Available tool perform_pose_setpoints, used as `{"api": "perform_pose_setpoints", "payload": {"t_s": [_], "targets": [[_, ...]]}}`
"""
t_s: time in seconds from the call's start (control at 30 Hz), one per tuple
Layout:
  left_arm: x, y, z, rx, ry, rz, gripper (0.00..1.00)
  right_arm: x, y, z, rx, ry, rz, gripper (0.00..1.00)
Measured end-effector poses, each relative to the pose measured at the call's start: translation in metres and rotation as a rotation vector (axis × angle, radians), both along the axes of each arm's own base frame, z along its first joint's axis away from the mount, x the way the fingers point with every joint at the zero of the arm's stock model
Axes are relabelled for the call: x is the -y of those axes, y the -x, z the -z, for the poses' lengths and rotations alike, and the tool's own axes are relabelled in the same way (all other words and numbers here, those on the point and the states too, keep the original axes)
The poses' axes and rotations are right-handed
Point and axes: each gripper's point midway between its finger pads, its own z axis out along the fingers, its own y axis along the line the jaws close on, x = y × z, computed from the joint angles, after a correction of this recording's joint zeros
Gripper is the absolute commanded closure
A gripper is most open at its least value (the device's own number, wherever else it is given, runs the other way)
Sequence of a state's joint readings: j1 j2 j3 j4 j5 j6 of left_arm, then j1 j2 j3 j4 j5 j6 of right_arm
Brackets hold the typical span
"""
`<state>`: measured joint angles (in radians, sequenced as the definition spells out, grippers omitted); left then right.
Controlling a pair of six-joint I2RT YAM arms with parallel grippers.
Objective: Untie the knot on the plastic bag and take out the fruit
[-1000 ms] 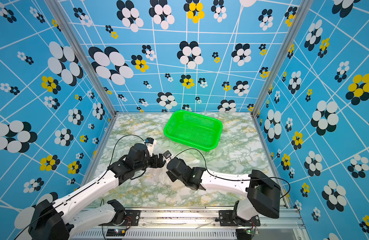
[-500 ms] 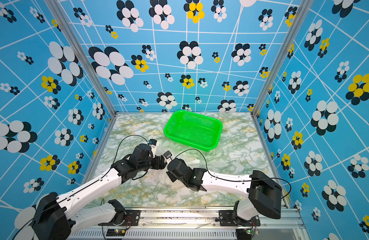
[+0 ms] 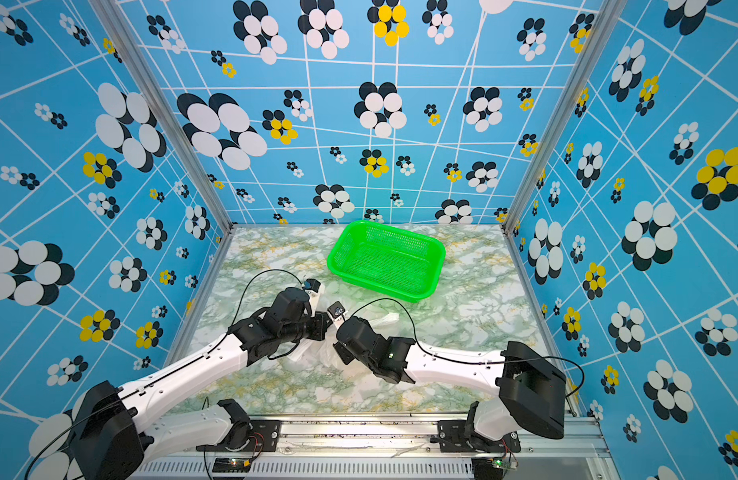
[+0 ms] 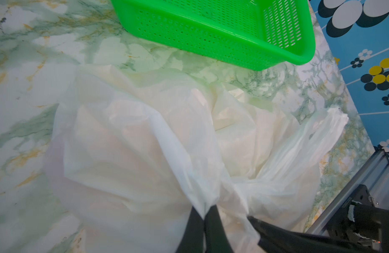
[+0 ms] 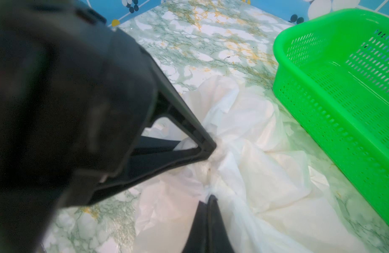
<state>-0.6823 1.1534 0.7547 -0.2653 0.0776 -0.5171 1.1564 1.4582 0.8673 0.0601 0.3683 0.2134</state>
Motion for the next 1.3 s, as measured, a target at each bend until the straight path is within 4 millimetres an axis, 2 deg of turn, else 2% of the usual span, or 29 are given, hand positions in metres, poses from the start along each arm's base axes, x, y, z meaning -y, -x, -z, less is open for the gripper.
{"api": "perform_pose_setpoints", "payload": {"t_s": [0.17, 0.27, 0.43, 0.63, 0.9, 1.0, 1.03, 1.07, 1.13, 1.2, 1.3], "targets": [[-0.008, -0.002, -0.018, 0.054, 0.019, -0.029, 1.00, 0.010, 0.002, -0.002, 0.025, -0.032, 0.013, 1.00], [-0.020, -0.003, -0.027, 0.081, 0.048, -0.064, 1.00, 0.018, 0.002, -0.009, 0.054, -0.072, 0.031, 1.00], [-0.040, -0.005, -0.029, 0.089, 0.079, -0.117, 1.00, 0.033, 0.002, -0.011, 0.095, -0.116, 0.069, 1.00], [-0.053, -0.002, -0.028, 0.071, 0.136, -0.131, 1.00, 0.041, 0.004, -0.016, 0.128, -0.177, 0.092, 1.00], [-0.099, -0.008, -0.034, 0.111, 0.169, -0.276, 1.00, 0.081, 0.001, -0.002, 0.169, -0.174, 0.210, 1.00], [-0.106, -0.006, -0.031, 0.106, 0.180, -0.295, 1.00, 0.087, 0.000, -0.002, 0.178, -0.174, 0.233, 1.00], [-0.109, -0.007, -0.030, 0.105, 0.180, -0.308, 1.00, 0.090, -0.002, -0.003, 0.184, -0.175, 0.246, 0.93], [-0.111, -0.008, -0.030, 0.106, 0.180, -0.316, 1.00, 0.092, -0.003, -0.005, 0.187, -0.177, 0.254, 0.80], [-0.112, -0.008, -0.029, 0.103, 0.183, -0.318, 1.00, 0.093, -0.003, -0.009, 0.189, -0.192, 0.256, 0.42], [-0.110, -0.006, -0.030, 0.101, 0.192, -0.306, 1.00, 0.091, -0.001, -0.012, 0.183, -0.204, 0.237, 0.23], [-0.107, -0.002, -0.032, 0.107, 0.210, -0.286, 1.00, 0.083, 0.003, -0.019, 0.167, -0.196, 0.191, 0.06]]}}
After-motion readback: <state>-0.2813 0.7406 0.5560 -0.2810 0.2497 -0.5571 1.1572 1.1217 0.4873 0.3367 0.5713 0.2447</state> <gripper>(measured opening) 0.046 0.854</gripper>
